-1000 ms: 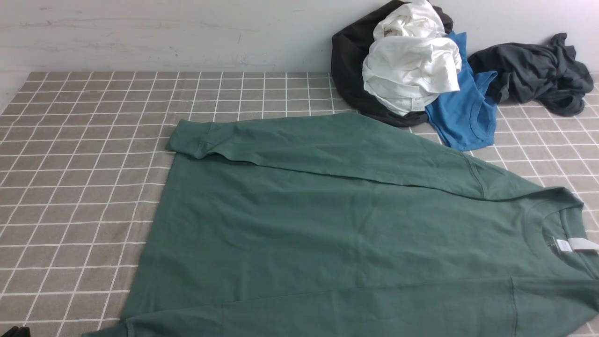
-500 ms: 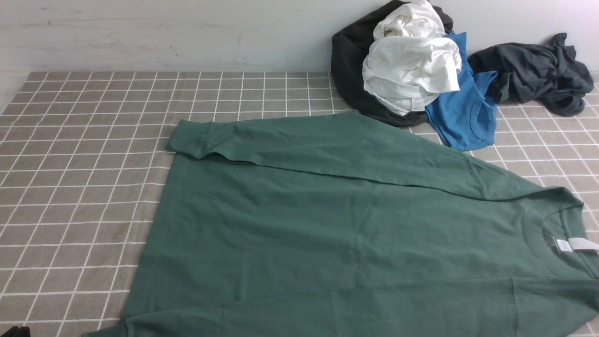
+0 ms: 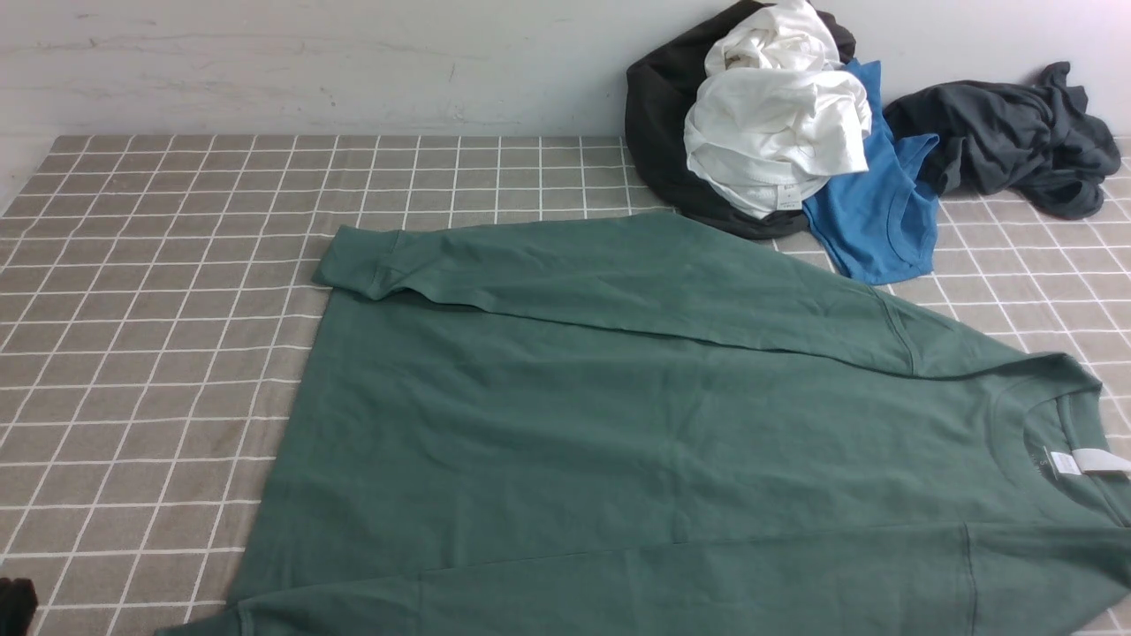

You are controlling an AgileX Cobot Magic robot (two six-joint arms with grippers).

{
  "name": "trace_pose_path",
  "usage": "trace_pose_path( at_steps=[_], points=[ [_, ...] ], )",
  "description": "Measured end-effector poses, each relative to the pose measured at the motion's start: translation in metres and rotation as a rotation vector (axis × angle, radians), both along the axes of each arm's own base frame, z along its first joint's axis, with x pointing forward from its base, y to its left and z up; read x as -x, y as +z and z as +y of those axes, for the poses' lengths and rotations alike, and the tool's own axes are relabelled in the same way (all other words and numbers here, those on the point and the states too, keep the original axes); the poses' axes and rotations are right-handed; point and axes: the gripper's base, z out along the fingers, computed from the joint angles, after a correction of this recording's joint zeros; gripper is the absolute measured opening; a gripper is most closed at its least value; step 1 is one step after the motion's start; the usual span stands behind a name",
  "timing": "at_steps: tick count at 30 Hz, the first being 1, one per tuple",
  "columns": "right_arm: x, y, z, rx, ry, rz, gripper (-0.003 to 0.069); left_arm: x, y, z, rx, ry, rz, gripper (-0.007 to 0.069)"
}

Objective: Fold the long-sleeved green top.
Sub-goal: Use the left arm to clamp the cuff closest to it

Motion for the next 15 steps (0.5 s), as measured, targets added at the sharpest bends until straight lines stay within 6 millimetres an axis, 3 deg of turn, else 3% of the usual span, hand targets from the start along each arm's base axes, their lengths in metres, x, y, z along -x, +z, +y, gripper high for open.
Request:
trace_pose_path(
  at_steps=[8,15],
  points=[
    [0.011,0.042,0.000,-0.065,0.020,-0.487,-0.0013,0.001,0.027,0.004,0.003,0.042,-0.299,-0.0007],
    [0.017,0.051,-0.001,-0.206,0.053,-0.607,-0.0013,0.009,0.051,0.007,0.135,0.061,-0.578,-0.0007]
  ],
)
